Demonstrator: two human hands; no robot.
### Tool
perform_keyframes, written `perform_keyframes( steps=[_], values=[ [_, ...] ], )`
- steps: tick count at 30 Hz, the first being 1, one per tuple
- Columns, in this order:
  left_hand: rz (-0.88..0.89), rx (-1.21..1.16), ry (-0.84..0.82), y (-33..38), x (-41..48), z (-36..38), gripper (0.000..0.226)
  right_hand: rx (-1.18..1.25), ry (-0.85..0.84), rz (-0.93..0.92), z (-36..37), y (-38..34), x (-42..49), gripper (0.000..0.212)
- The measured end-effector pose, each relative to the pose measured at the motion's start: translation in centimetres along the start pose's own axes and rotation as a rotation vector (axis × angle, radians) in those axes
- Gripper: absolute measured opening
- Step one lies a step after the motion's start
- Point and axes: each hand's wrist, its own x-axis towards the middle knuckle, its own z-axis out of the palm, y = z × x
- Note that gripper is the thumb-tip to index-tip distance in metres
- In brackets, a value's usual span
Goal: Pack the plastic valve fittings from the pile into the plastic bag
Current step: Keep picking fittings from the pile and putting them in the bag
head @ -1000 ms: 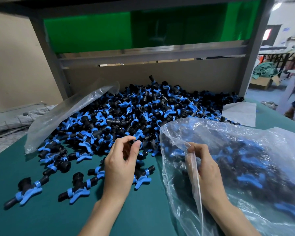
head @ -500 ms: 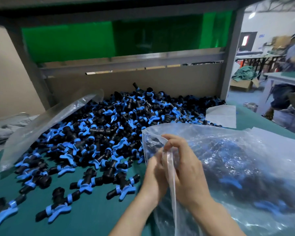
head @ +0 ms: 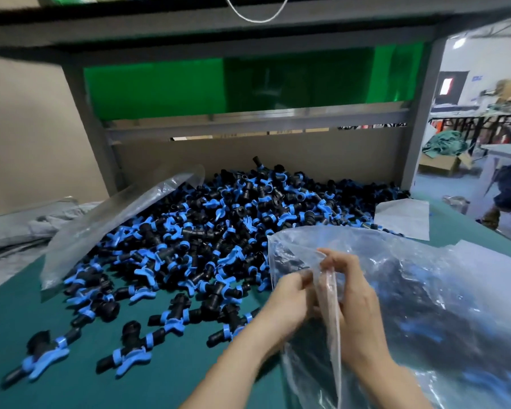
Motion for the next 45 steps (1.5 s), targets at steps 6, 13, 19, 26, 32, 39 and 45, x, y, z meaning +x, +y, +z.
perform_keyframes(
  steps=[6,13,19,26,32,39,45],
  values=[
    [0.179,0.459,0.334,-5.8,-6.8,-10.7,0.017,-0.102,0.008,-0.066,1.2,1.0,-0.9,0.038],
    [0.081,1.100,0.270,-7.7,-8.7,-14.0,0.029,-0.144,-0.116,0.122,1.6,3.4,-1.6,0.048],
    [0.147,0.971,0.199,-7.4,-8.2,-12.8,0.036,-0.117,-0.088,0.124,1.6,3.8,-1.7,0.042],
    [0.205,0.171,0.398,-6.9,-7.2,-8.9,0.016,-0.089,-0.085,0.120,1.7,3.8,-1.6,0.033],
    [0.204,0.083,0.470,-6.3,-2.8,-7.4,0.006,-0.045,-0.083,0.131,1.6,4.0,-1.7,0.024],
    [0.177,0.055,0.483,-6.9,-2.6,-7.9,0.014,-0.039,-0.079,0.148,1.7,3.9,-1.7,0.021],
    [0.200,0.118,0.493,-6.6,-2.9,-7.6,0.027,-0.041,-0.068,0.149,1.6,3.9,-1.7,0.022]
  ],
)
